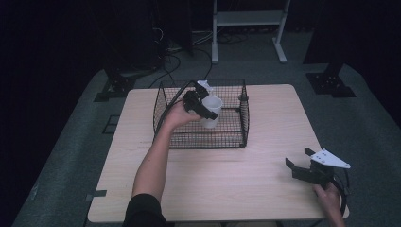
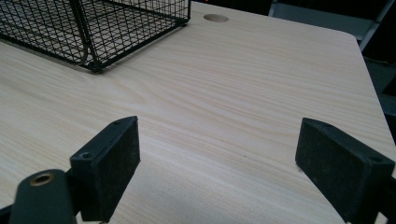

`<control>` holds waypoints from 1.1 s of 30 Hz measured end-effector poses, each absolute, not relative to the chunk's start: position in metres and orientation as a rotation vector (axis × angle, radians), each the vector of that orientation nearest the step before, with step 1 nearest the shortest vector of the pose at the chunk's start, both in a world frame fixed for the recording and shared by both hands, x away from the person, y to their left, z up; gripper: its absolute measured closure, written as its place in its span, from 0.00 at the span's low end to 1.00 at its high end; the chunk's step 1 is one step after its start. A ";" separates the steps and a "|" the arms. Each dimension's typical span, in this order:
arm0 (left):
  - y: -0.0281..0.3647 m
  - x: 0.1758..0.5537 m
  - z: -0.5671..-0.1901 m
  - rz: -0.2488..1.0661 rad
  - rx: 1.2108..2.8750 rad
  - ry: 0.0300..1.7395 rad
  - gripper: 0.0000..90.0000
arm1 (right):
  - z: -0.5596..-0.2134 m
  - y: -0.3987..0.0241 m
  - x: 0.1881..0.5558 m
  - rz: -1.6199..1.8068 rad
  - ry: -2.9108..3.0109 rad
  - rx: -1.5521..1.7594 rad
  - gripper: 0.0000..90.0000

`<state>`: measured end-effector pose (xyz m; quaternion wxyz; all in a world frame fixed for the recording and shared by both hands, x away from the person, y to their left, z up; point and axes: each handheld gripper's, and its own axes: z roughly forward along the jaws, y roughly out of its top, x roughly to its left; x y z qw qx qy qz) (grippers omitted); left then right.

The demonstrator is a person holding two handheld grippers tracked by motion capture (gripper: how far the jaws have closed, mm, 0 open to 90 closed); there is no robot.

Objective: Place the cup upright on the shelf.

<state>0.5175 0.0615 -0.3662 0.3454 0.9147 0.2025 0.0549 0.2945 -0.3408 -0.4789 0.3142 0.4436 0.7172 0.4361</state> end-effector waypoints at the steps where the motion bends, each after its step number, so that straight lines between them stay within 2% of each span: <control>1: 0.061 0.518 -0.367 0.138 2.376 0.523 0.23 | -0.479 -0.341 0.294 1.150 1.890 1.169 0.14; 33: 0.048 0.529 -0.397 0.092 2.443 0.563 0.23 | -0.479 -0.340 0.294 1.149 1.891 1.162 0.15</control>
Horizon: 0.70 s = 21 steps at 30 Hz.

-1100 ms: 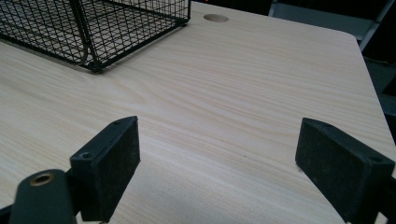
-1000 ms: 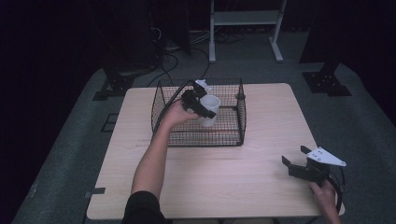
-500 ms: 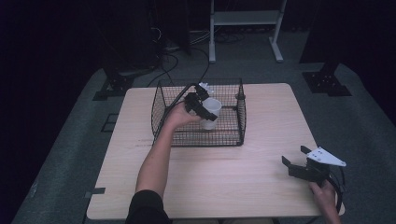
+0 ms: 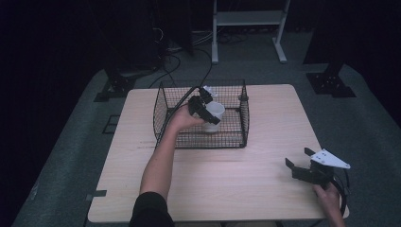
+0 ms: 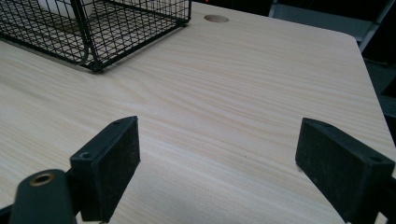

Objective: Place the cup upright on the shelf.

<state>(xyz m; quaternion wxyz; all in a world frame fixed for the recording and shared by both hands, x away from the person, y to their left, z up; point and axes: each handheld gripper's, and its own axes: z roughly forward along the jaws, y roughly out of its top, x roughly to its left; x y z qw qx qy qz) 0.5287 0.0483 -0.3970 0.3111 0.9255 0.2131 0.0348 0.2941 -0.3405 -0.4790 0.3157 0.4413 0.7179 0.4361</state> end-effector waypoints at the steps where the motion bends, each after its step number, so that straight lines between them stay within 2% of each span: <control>1: 0.048 0.529 -0.398 0.088 2.445 0.567 0.23 | -0.479 -0.340 0.294 1.149 1.890 1.163 0.14; 21: 0.057 0.526 -0.406 0.091 2.460 0.594 0.22 | -0.479 -0.340 0.294 1.147 1.891 1.161 0.15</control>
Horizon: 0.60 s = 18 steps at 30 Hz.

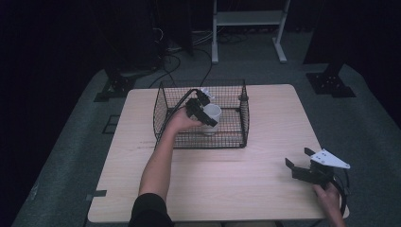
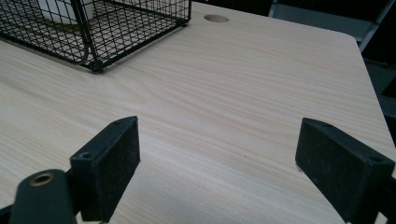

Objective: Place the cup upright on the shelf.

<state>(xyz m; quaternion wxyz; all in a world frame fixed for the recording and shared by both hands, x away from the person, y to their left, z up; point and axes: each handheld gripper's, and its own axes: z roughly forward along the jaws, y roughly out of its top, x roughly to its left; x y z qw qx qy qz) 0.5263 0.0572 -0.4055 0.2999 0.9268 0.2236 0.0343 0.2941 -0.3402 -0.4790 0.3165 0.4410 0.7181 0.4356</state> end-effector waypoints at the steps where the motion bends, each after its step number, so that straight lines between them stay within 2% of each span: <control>1: 0.057 0.526 -0.405 0.094 2.463 0.595 0.22 | -0.479 -0.340 0.294 1.147 1.890 1.162 0.15; 18: 0.067 0.516 -0.393 0.140 2.413 0.604 0.11 | -0.479 -0.340 0.294 1.145 1.889 1.164 0.15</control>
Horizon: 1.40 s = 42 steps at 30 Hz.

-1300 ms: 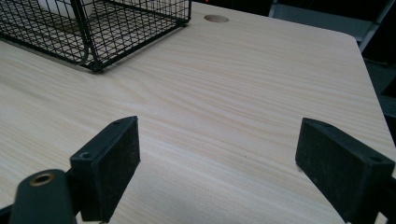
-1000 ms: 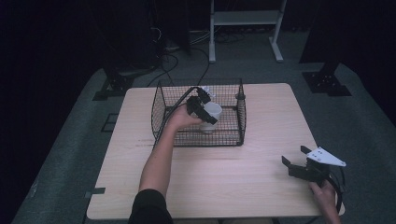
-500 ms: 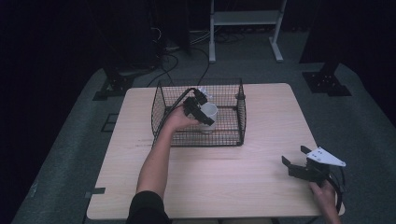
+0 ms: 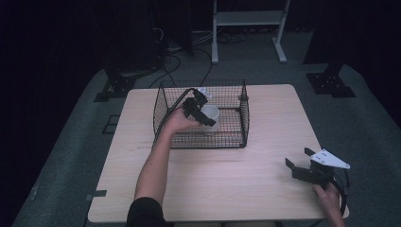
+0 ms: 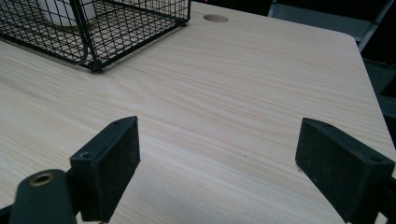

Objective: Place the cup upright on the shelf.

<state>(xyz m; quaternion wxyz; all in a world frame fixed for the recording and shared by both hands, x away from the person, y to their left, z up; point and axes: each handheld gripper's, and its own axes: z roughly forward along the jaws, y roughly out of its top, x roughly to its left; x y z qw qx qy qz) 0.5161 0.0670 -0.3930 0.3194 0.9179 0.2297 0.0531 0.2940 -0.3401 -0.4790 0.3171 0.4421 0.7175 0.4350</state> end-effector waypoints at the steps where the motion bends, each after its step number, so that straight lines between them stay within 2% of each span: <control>1: 0.068 0.515 -0.392 0.141 2.406 0.603 0.11 | -0.479 -0.340 0.294 1.145 1.888 1.164 0.15; 21: 0.085 0.494 -0.367 0.223 2.329 0.599 0.09 | -0.479 -0.340 0.294 1.143 1.884 1.170 0.15; 42: 0.113 0.453 -0.353 0.338 2.224 0.595 0.09 | -0.479 -0.340 0.294 1.142 1.886 1.171 0.15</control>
